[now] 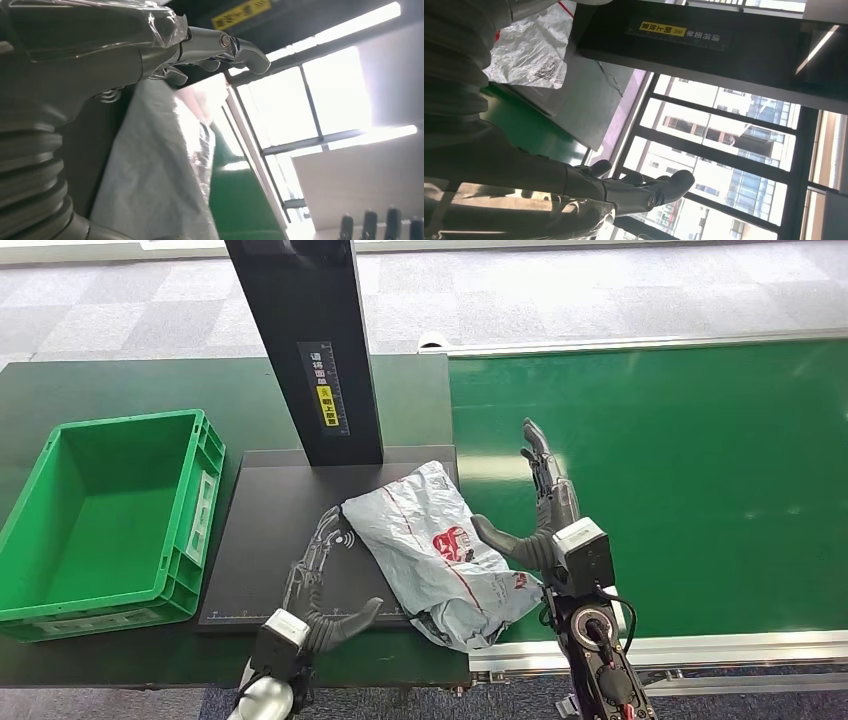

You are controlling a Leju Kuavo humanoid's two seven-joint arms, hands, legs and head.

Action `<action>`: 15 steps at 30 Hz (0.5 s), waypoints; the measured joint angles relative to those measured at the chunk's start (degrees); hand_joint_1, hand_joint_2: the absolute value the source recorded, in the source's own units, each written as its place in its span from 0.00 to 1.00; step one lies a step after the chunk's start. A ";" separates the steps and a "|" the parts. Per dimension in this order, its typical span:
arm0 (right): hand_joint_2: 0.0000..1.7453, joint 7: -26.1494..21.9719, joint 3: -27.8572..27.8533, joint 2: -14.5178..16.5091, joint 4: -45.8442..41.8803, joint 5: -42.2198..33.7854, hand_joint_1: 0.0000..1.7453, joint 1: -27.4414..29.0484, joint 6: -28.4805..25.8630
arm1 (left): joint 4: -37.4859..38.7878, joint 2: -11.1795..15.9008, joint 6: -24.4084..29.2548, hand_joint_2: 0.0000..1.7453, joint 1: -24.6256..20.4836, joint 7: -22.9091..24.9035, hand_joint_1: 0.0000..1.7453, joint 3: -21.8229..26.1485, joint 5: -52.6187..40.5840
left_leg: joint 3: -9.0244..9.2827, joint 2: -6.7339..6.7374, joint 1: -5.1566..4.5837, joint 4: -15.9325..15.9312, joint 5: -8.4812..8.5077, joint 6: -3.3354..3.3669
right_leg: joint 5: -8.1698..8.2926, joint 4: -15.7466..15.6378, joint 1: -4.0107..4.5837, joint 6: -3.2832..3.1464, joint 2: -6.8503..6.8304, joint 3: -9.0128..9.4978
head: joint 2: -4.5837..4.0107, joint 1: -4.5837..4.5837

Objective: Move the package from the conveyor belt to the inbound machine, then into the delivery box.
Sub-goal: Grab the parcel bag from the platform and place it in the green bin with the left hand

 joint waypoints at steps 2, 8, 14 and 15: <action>1.00 -0.16 0.52 0.15 -0.02 -0.19 0.00 -0.21 0.31 | -0.67 0.51 -1.62 1.00 -2.16 2.95 0.00 -1.50 -5.91 | 0.01 0.00 0.00 0.00 0.00 0.00 | 0.00 0.00 0.00 0.00 0.00 0.01 | 0.00 0.00; 1.00 -0.23 1.19 1.19 -0.09 -0.29 0.00 -1.15 1.34 | 3.07 -0.12 -1.53 1.00 -7.76 11.55 0.00 -7.72 -22.14 | 0.01 0.00 -0.01 0.01 0.00 0.00 | 0.00 0.00 -0.01 0.00 0.00 0.01 | 0.00 -0.01; 1.00 -0.23 1.58 1.86 -0.92 -0.26 0.00 -1.27 1.91 | 15.31 -3.94 2.55 1.00 -13.25 18.17 0.00 -11.34 -30.44 | 0.01 0.00 -0.01 0.02 0.00 0.01 | 0.00 0.00 -0.01 0.00 0.00 0.00 | 0.00 -0.01; 1.00 -0.23 1.61 1.89 -1.27 -0.26 0.00 -1.23 1.93 | 17.58 -4.70 2.73 1.00 -14.16 19.04 0.00 -11.59 -31.14 | 0.02 -0.01 -0.01 0.02 0.00 0.01 | 0.00 0.00 -0.01 0.00 0.00 0.00 | 0.00 -0.01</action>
